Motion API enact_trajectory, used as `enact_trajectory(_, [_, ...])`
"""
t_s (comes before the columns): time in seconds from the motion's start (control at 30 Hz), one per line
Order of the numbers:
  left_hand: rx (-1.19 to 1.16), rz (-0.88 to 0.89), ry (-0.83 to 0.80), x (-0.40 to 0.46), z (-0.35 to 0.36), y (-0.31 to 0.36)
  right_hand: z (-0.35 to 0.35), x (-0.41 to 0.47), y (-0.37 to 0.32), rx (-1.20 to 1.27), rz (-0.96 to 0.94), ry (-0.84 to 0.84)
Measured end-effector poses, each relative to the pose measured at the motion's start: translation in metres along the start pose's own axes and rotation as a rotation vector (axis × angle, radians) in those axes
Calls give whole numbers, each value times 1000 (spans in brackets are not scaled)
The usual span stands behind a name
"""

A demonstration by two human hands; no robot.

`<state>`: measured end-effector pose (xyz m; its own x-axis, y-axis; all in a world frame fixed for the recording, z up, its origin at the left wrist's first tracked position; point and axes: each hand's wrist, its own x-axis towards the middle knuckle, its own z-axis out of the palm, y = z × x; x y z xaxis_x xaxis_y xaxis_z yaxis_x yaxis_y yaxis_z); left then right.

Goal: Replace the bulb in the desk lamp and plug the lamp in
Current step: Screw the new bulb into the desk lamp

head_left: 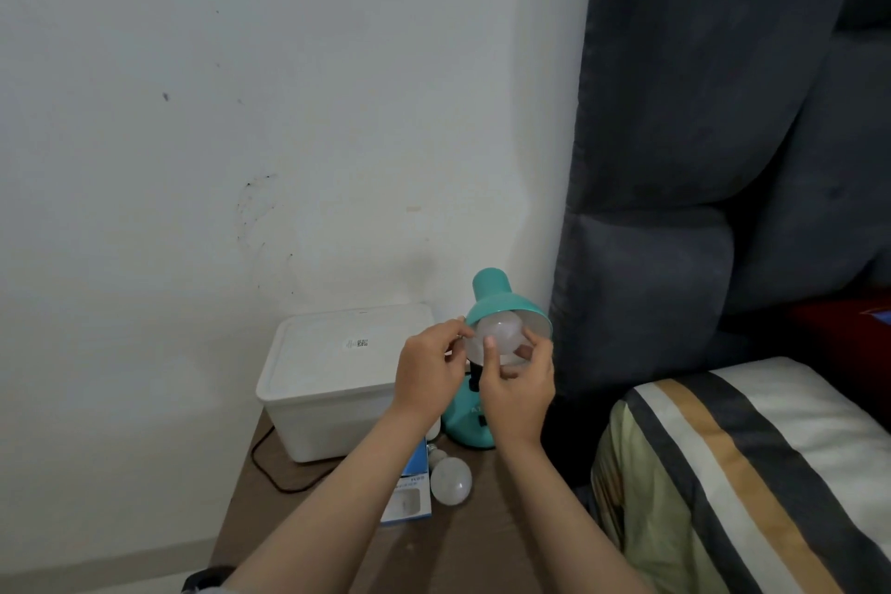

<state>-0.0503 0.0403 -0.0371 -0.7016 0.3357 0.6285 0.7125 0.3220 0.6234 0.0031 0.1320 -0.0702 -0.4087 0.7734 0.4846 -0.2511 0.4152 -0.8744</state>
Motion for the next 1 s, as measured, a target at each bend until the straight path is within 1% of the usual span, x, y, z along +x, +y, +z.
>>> enact_trajectory(0.07, [-5, -1, -2, 0, 0, 1, 0, -1, -2, 10, 4, -14])
enact_trajectory(0.2, [-28, -17, -5, -1, -1, 1, 1, -2, 6, -38, -160, -37])
enact_trajectory(0.27, [-42, -35, -12, 0, -3, -1, 0, -2, 11, -29, -181, -48])
enact_trajectory(0.33, [-44, -37, -24, 1, -4, -1, -3, -1, 11, 0, -138, -27])
enact_trajectory(0.47, [-68, -64, -23, 1, -5, 0, -7, 2, 5, 59, 71, -39])
enact_trajectory(0.5, [-74, -72, -26, 1, -5, 0, -7, 3, 4, 60, 76, -43])
enact_trajectory(0.63, [-92, -77, -37, 2, -6, 1, -4, 3, 8, 7, -77, -17])
enact_trajectory(0.7, [-97, -74, -39, 3, -6, 1, -2, 3, 16, -38, -185, -42])
enact_trajectory(0.73, [-98, -75, -43, 3, -6, 1, -2, 3, 18, -47, -207, -55])
enact_trajectory(0.83, [-95, -61, -64, 4, -7, -1, -4, 4, 15, -28, -160, -57])
enact_trajectory(1.0, [-54, -5, -114, 11, -11, -5, -10, 10, 4, 29, 45, -75])
